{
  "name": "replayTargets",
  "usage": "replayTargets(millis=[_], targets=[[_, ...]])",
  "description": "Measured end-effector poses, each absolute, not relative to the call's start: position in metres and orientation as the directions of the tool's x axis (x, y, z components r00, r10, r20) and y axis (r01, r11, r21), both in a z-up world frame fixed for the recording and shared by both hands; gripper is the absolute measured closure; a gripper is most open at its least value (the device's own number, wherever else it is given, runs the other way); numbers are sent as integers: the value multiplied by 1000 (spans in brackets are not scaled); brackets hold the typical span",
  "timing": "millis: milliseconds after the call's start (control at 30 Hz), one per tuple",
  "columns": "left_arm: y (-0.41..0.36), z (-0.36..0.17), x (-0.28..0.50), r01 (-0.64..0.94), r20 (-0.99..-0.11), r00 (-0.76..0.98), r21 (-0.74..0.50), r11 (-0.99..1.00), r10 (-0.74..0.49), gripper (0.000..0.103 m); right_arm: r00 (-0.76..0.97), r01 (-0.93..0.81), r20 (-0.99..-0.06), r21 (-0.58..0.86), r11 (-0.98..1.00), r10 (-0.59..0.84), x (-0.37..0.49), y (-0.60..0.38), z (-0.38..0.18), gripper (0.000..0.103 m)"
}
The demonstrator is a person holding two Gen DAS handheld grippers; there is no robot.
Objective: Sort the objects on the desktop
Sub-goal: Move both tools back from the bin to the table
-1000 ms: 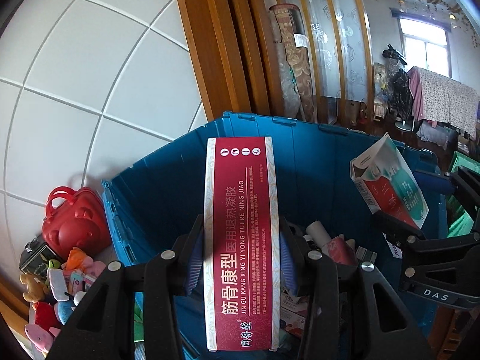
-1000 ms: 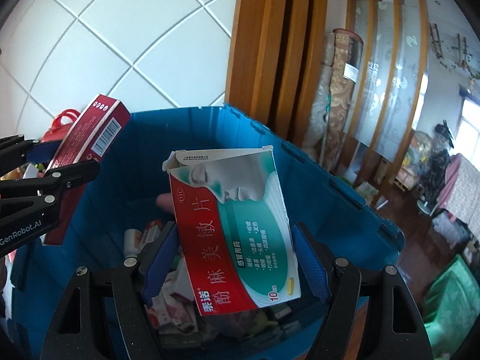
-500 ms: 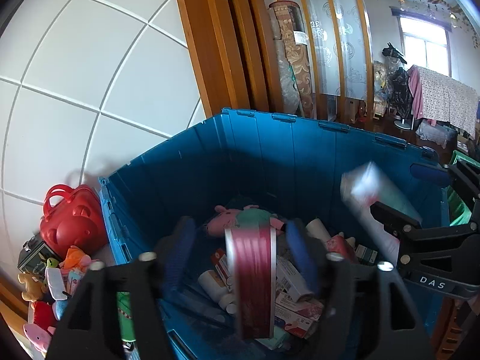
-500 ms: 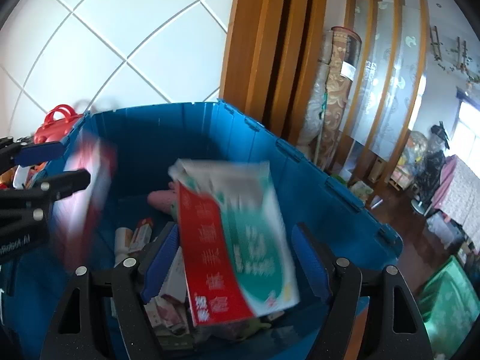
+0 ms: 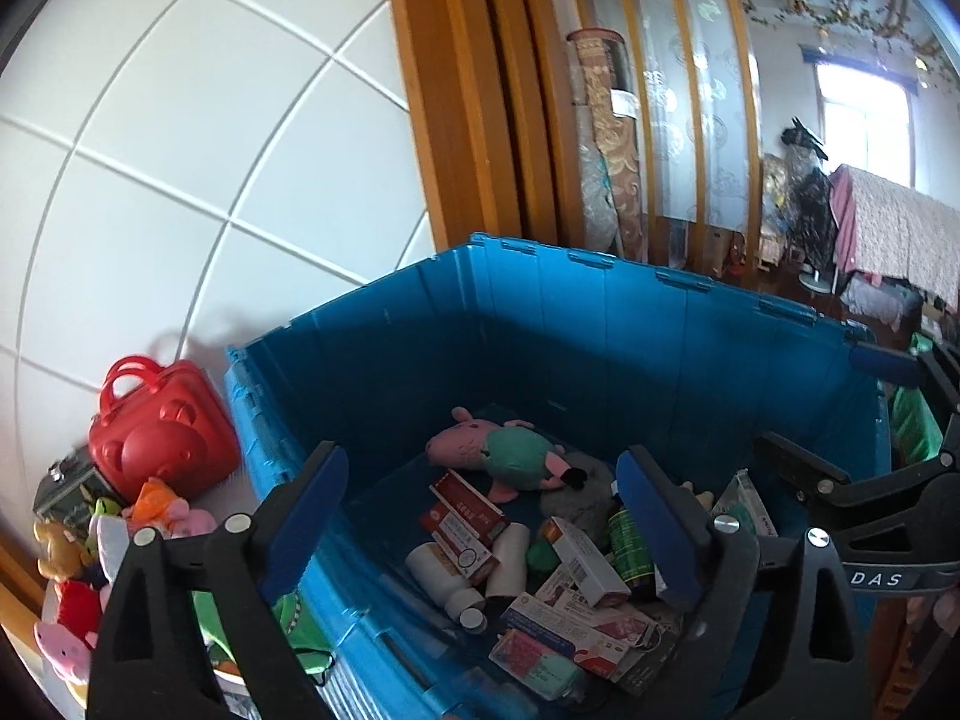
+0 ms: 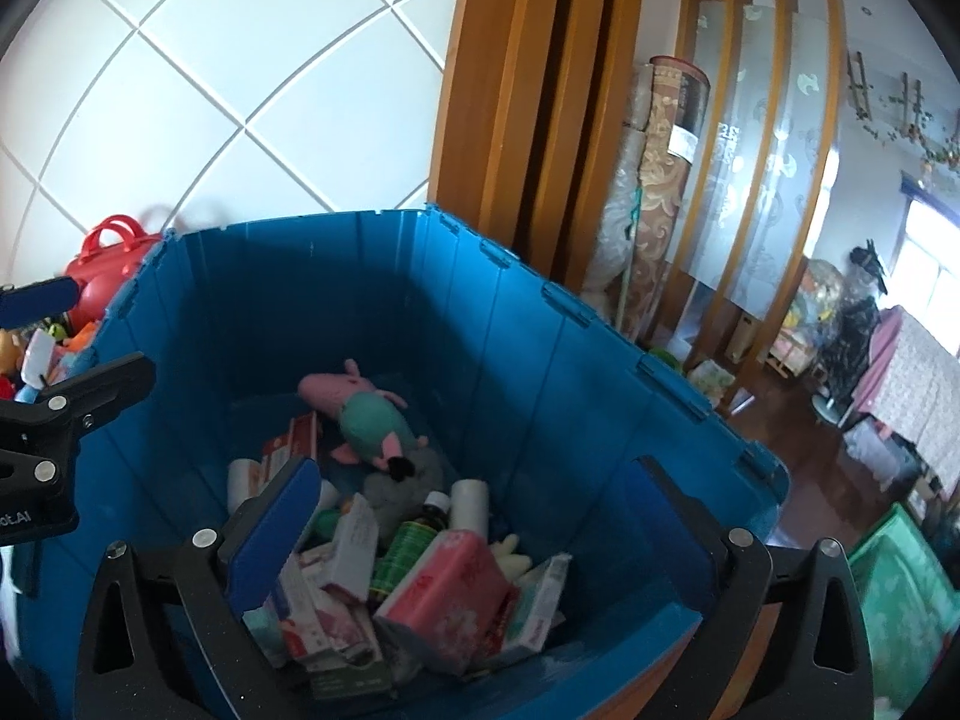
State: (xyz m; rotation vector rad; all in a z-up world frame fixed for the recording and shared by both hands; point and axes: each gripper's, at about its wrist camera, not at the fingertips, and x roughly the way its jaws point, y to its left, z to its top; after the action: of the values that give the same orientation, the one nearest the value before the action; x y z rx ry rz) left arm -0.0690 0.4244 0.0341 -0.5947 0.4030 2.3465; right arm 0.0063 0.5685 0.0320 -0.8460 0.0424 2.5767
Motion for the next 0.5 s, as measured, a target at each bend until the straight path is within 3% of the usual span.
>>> replayTargets(millis=[200,500], targets=[[386,40,-74,-642,-501,-683,66,-763,531,11,-743,-396,-555,-86,-914,374,12,542,47,0],[286,34,-87,-549,-481,-741,33,-835,468,11,-847,-255,-475,-28,-967,237,4,454,78,0]])
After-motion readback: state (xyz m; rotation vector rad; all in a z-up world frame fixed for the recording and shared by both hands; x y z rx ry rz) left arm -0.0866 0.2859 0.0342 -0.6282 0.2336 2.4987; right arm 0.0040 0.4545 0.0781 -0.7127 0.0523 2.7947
